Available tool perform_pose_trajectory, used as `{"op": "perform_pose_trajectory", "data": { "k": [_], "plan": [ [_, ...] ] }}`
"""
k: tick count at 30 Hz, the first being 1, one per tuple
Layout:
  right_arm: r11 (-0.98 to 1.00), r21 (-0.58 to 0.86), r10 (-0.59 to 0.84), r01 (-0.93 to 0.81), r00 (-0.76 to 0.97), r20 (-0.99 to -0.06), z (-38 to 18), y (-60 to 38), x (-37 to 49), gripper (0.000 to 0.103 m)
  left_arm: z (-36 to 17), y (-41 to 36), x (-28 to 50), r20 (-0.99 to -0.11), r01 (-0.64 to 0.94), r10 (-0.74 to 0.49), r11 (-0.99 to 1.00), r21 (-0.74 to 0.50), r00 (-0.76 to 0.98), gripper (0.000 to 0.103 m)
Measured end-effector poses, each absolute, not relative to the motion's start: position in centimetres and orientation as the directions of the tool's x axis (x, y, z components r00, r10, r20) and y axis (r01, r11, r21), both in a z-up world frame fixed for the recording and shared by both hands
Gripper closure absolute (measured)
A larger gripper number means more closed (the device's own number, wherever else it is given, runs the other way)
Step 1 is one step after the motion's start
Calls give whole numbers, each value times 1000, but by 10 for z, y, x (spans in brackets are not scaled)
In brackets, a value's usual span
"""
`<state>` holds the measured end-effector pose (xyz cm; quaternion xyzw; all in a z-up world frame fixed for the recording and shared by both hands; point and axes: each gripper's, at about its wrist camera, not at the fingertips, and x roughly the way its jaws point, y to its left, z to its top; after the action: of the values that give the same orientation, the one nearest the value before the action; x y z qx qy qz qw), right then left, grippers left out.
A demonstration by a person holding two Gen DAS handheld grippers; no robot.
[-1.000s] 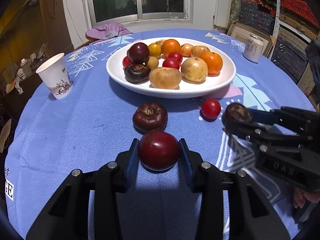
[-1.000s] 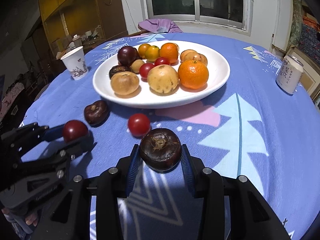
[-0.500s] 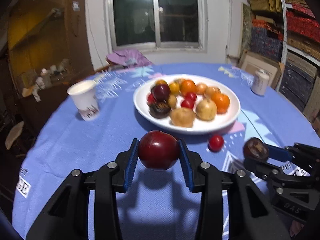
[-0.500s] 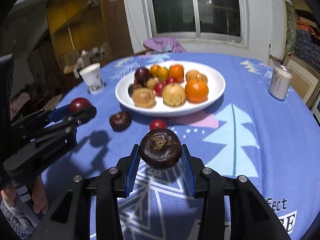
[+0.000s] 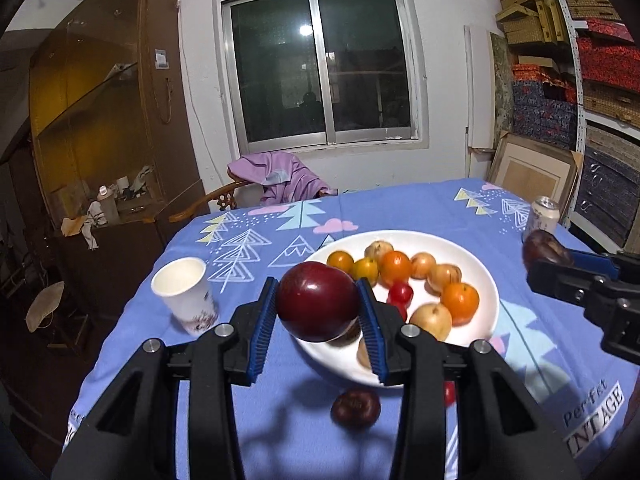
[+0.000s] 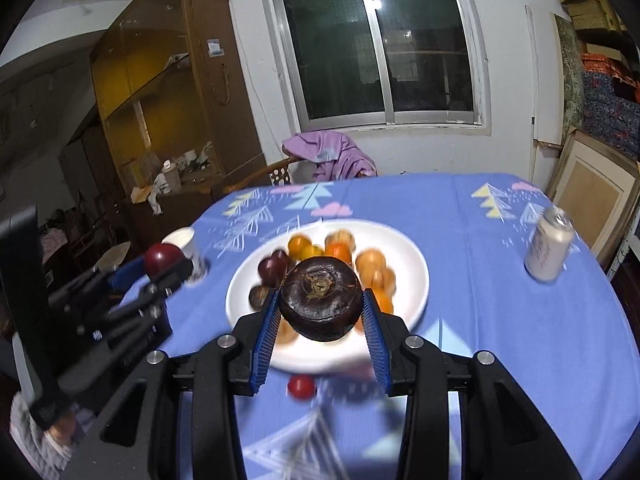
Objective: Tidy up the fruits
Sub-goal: 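Place the plum on the plate with the left tool while the right tool places the purple fruit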
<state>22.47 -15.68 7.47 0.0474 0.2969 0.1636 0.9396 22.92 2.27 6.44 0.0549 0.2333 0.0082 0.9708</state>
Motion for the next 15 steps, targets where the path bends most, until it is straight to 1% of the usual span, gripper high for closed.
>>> {"op": "perform_pose_trajectory", "data": {
  "k": [7, 15],
  "plan": [
    [941, 217, 338, -260, 753, -564, 69, -150, 293, 61, 59, 11, 291, -473, 17, 36, 994, 108, 881, 64],
    [951, 199, 309, -237, 698, -646, 25, -141, 343, 61, 23, 2, 348, -544, 32, 24, 995, 93, 839, 64]
  ]
}}
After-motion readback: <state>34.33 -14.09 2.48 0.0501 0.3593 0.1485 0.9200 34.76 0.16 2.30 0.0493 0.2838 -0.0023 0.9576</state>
